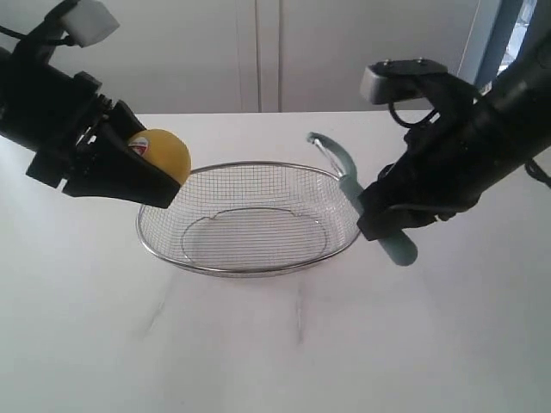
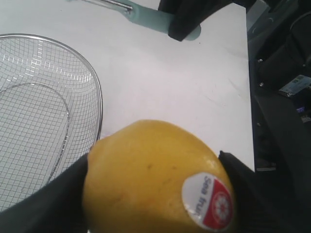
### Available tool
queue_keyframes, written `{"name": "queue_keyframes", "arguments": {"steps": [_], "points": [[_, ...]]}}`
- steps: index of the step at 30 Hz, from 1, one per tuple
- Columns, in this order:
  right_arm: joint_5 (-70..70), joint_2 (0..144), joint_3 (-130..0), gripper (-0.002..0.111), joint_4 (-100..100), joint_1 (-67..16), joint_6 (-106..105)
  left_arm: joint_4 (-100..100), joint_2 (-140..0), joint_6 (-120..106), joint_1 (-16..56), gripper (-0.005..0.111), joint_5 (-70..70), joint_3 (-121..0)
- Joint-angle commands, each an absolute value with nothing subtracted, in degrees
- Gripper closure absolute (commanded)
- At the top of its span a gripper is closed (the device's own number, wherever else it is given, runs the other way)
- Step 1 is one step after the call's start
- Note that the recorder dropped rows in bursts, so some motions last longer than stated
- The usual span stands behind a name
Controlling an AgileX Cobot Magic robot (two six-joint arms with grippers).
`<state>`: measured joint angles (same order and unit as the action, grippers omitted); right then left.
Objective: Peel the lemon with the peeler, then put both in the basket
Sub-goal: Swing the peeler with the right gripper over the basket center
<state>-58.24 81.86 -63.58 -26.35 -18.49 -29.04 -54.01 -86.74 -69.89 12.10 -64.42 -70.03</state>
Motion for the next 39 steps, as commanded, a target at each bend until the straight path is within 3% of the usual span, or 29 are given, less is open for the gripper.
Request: {"name": "queue_keyframes", "arguments": {"steps": [1,15,39], "points": [[-57.6,81.3,-63.3,0.108,-26.7,-22.3,-30.9,-55.4,-86.4,-70.3,12.2,0.107,-65.5,-69.8],[-47.9,81.5,-63.4,0.108,-25.1,-26.2,-31.7,-55.4,-86.4,-51.1,12.2,0.107,-63.6,-69.8],[-41.1,88.2,-69.6,0.108,-15.6,-36.7,-22.7,-56.5,-86.4,-48.6,12.2,0.107,-61.7,-69.8]]}}
